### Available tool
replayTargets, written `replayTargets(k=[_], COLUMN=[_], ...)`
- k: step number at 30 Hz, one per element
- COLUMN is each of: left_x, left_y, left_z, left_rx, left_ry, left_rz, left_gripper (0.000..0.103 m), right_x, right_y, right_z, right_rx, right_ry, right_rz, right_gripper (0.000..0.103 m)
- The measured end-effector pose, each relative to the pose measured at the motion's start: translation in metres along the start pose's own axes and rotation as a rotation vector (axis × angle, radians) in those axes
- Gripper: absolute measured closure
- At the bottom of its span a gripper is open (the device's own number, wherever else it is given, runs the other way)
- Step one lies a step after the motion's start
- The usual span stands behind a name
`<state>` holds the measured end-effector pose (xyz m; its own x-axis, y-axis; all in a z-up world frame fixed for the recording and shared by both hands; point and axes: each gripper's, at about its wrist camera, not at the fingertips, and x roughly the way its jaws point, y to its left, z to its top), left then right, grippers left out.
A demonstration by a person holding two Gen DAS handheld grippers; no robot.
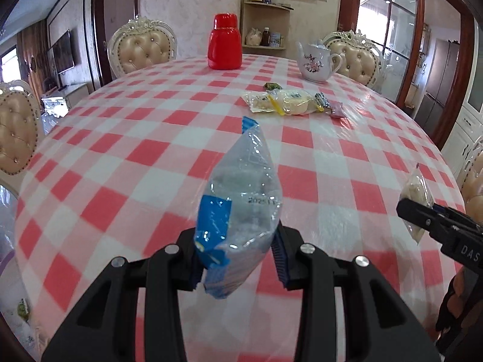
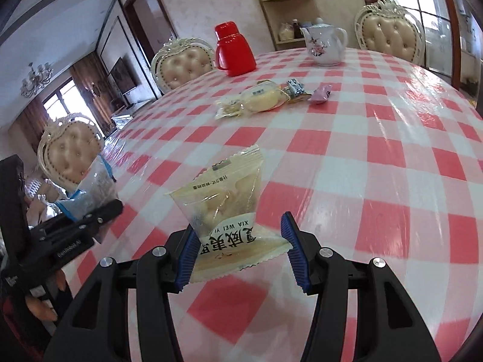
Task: Organize snacks
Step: 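Lift the blue-edged bag with left tool while right tool carries the pastry pack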
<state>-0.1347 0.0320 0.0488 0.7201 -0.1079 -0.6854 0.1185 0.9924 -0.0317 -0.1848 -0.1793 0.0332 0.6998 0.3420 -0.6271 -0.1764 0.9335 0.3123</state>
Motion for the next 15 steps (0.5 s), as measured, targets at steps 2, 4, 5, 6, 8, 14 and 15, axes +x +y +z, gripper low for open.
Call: replayTargets(k=[2, 4, 5, 6, 8, 14, 15], left_x=[-0.012, -0.026, -0.033, -0.041, -0.051, -0.077, -0.08], left_y=[0.004, 0.009, 0.012, 0.015, 0.021, 0.055, 0.059], left_z=[-0.007, -0.015, -0.018, -0.022, -0.027, -0.046, -0.048], left_rx=[-0.002, -0.004, -0.01, -0.014, -0.015, -0.052, -0.057], left_ry=[-0.008, -0.024, -0.033, -0.042, -0.051, -0.053, -0.055], left_rz=[0.0, 0.001, -0.001, -0.001, -0.001, 0.018, 0.02], left_gripper=[0.066, 0.066, 0.066, 0.066, 0.065, 0.065, 0.066], right_x=[-0.006, -0.008, -0.01, -0.014, -0.022, -0.05, -0.053], right_y=[0.002, 0.003, 0.005, 0.008, 0.015, 0.043, 0.049], right_z=[-0.006, -0.009, -0.012, -0.014, -0.016, -0.016, -0.015], right_rx=[-0.012, -0.007, -0.009, -0.017, -0.033, -0.079, -0.088], right_ry=[-0.005, -0.003, -0.005, -0.011, -0.029, -0.096, -0.103], right_rz=[-0.007, -0.005, -0.006, -0.01, -0.013, -0.015, -0.01], right_gripper=[0.05, 0.05, 0.05, 0.05, 0.05, 0.05, 0.05])
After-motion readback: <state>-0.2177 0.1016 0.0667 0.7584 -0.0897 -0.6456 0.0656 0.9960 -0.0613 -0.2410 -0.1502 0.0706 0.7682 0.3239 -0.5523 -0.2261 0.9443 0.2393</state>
